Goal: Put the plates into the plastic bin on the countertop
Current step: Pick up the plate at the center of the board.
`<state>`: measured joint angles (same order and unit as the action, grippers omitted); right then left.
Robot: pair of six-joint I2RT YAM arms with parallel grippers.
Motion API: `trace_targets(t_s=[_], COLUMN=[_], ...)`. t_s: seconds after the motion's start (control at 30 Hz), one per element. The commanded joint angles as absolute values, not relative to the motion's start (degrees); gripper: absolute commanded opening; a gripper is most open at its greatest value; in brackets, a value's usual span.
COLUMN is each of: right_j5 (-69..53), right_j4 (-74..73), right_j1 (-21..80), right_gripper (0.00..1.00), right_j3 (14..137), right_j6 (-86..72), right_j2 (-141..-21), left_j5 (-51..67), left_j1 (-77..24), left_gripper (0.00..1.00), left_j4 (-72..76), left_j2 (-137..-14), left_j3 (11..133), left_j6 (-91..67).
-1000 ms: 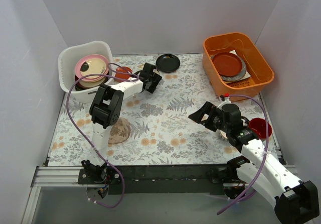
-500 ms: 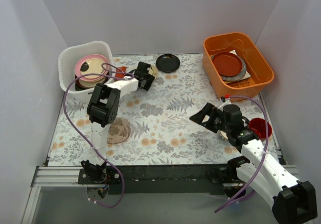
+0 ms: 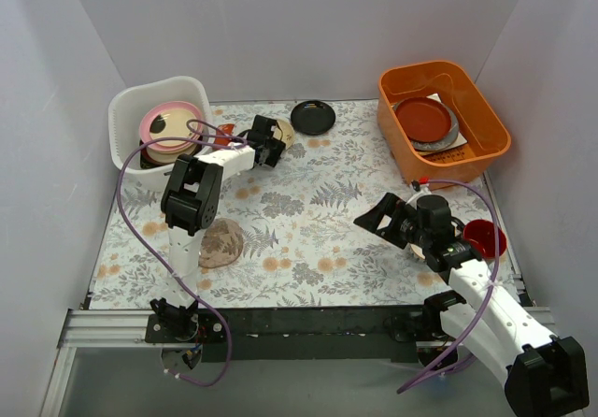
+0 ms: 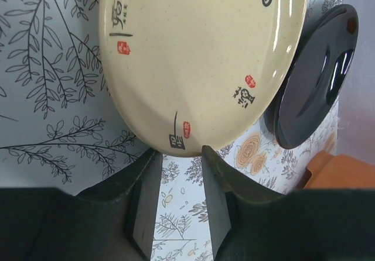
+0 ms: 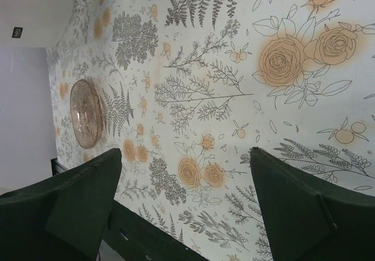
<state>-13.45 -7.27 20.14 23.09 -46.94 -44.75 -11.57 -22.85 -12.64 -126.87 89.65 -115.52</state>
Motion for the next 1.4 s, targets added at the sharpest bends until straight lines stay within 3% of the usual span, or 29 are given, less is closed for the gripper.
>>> trace_targets(t_s=[0.0, 0.17, 0.37, 0.73, 0.93, 1.37], right_j5=[-14.85, -15.2, -15.73, -16.44, -16.44, -16.79], right_j4=[-5.27, -5.1, -4.66, -4.13, -4.04, -3.87], right_j1=[19.42, 18.9, 18.63, 18.54, 18.46, 18.37], right_gripper=[0.98, 0.98, 0.98, 0.98, 0.98, 0.98], right_j3=[22.06, 21.71, 21.36, 20.83, 20.83, 20.65], right_j6=[-45.88, -45.7, -45.79, -46.05, -46.23, -46.32], right_j2=[-45.17, -45.09, -45.35, -45.26, -45.0, -44.82], left_j5=[-12.3, -11.87, -9.41, -4.83, -3.17, 1.14], left_j1=[-21.45, -20.74, -20.57, -21.09, -21.71, -24.87], left_gripper=[0.33, 0.31, 0.17, 0.11, 0.0, 0.0], left_j4=[-17.76, -17.49, -15.82, -12.3, -11.69, -8.61], left_j2=[-130.34, -130.26, -129.64, -127.27, -126.65, -123.14], left_j3=[87.19, 86.31, 84.12, 79.37, 79.54, 71.72], left_j6=[-138.16, -138.43, -139.13, -139.22, -136.32, -132.55])
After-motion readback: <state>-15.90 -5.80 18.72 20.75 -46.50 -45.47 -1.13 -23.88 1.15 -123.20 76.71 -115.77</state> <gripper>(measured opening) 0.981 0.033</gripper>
